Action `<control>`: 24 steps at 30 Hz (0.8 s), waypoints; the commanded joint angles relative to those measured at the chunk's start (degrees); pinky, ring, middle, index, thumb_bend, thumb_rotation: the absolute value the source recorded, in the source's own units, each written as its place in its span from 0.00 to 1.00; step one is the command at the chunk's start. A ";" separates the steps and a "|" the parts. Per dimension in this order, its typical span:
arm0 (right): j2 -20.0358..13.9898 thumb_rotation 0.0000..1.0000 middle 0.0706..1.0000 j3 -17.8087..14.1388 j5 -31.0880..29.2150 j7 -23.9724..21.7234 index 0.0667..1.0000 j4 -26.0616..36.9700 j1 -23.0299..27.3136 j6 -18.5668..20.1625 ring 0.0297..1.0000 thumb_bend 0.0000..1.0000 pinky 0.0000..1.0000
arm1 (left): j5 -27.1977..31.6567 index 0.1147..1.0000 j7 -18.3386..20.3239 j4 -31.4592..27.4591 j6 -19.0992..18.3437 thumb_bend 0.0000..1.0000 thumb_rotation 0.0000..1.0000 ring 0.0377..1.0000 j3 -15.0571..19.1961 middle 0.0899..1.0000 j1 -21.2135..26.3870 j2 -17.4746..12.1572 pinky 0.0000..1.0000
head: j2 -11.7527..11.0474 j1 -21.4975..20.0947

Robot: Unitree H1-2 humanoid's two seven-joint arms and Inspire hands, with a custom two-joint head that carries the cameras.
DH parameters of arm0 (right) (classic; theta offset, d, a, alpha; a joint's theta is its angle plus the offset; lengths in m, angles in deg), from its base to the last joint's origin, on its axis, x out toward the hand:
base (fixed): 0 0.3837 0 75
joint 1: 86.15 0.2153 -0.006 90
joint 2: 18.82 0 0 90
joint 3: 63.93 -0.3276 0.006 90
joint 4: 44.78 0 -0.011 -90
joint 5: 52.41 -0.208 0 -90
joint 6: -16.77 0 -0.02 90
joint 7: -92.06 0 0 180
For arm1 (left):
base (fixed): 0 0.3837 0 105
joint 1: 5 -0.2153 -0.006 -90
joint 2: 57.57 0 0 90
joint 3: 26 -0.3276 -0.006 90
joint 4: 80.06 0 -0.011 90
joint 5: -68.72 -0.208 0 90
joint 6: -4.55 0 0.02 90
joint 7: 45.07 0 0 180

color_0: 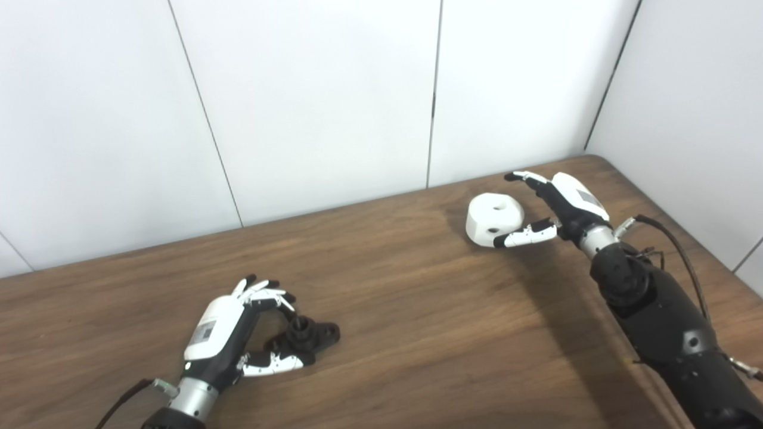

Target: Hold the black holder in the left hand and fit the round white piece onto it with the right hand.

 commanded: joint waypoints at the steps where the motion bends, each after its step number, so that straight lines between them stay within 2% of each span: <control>1: -2.18 0.34 0.92 0.02 0.15 0.05 0.86 1.27 3.27 0.19 0.92 0.87 0.84 | 0.62 0.42 0.04 -0.95 0.53 0.52 0.06 0.88 -0.21 0.71 -2.76 -0.36 1.00 | 0.07 -0.04; 10: -2.86 0.34 0.92 1.18 0.42 -1.02 0.85 -1.48 5.09 0.61 0.92 0.86 0.82 | 1.81 0.42 3.73 -8.13 -0.31 0.52 0.06 0.89 0.80 0.72 -6.16 -1.16 1.00 | 0.34 0.11; 18: -2.89 0.35 0.90 1.84 0.40 0.79 0.83 -3.22 4.77 -1.76 0.89 0.86 0.79 | 1.42 0.42 4.02 -8.09 -0.08 0.52 0.06 0.89 1.15 0.72 -6.19 -0.85 1.00 | 0.54 0.19; 24: -2.66 0.35 0.90 2.37 0.86 1.50 0.80 -3.32 4.60 -2.09 0.90 0.86 0.80 | 1.48 0.42 4.20 -8.52 -0.22 0.52 0.06 0.89 1.25 0.72 -6.33 -0.79 1.00 | 0.81 0.20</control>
